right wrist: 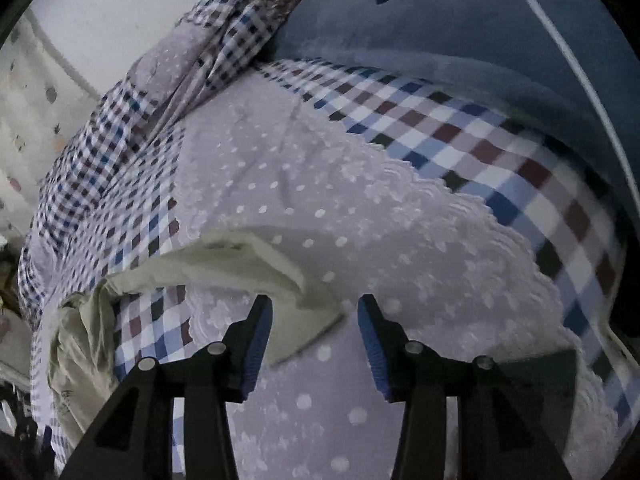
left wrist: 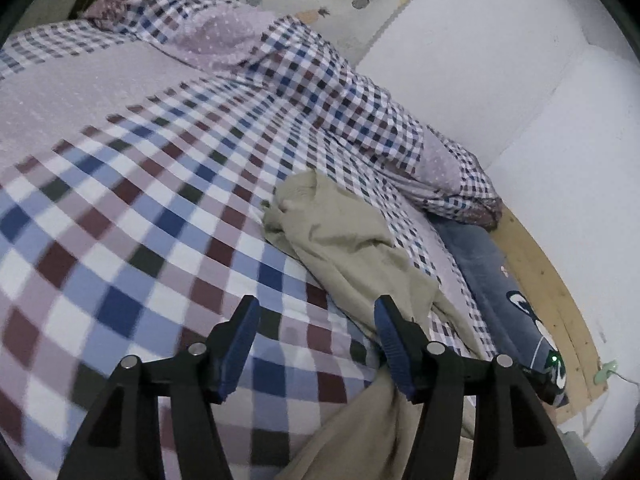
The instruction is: Fold clothes
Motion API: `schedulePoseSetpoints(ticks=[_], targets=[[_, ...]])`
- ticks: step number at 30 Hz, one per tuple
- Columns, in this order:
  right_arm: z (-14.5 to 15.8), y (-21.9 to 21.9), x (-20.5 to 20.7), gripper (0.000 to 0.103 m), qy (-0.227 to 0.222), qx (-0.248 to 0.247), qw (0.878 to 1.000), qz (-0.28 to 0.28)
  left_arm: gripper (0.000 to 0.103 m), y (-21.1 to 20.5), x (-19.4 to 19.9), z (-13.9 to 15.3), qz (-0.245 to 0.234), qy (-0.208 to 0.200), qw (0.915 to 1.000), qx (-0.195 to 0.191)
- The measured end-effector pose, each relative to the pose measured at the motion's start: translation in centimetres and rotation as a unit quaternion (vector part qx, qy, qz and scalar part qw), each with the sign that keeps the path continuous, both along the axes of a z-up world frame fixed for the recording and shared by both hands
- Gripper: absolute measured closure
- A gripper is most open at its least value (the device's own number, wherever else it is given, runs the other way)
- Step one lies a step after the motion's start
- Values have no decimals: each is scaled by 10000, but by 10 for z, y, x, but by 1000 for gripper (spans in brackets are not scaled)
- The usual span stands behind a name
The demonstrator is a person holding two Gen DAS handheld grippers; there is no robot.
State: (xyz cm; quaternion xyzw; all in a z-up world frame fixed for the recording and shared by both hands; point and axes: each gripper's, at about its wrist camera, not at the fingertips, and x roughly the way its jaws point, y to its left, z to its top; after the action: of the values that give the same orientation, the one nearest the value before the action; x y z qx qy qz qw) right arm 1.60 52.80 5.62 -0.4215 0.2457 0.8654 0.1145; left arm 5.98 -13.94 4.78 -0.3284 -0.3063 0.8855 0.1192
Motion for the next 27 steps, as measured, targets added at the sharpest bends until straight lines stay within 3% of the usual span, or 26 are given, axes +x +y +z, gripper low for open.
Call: schedulePoseSetpoints(ticks=[3, 5, 6, 9, 11, 14, 15, 17, 20, 22, 27], targets=[[-9, -9, -13, 56, -133, 266, 9993, 213, 40, 10, -10, -8, -61, -181, 9998, -42], [-13, -22, -24, 95, -301, 589, 9965, 508, 40, 11, -11, -10, -117, -181, 9998, -10], [-12, -27, -29, 95, -364, 777, 9942, 647, 40, 11, -12, -11, -136, -179, 9997, -30], [26, -35, -27, 96, 101, 1856, 9807, 606, 40, 10, -13, -12, -153, -176, 9997, -30], [51, -40, -25, 96, 419, 2568, 9639, 568, 40, 9, -13, -13, -135, -182, 9997, -13], [97, -56, 8, 95, 1541, 3272, 9307, 546, 40, 8, -12, -13, -105, -191, 9998, 12], [103, -61, 17, 95, 1615, 3431, 9235, 582, 40, 8, -12, -14, -95, -194, 9998, 20], [94, -61, 27, 93, 1448, 3385, 9260, 832, 40, 7, -11, -14, -75, -200, 9998, 36], [56, -52, 34, 93, 564, 3076, 9410, 1291, 40, 7, -10, -14, -73, -207, 9998, 15], [40, -41, 44, 92, 148, 2942, 9470, 1280, 40, 8, -9, -13, -76, -192, 9998, -20], [29, -5, 76, 78, -48, 2027, 9758, 813, 40, 9, -8, -14, -70, -207, 9997, -75]])
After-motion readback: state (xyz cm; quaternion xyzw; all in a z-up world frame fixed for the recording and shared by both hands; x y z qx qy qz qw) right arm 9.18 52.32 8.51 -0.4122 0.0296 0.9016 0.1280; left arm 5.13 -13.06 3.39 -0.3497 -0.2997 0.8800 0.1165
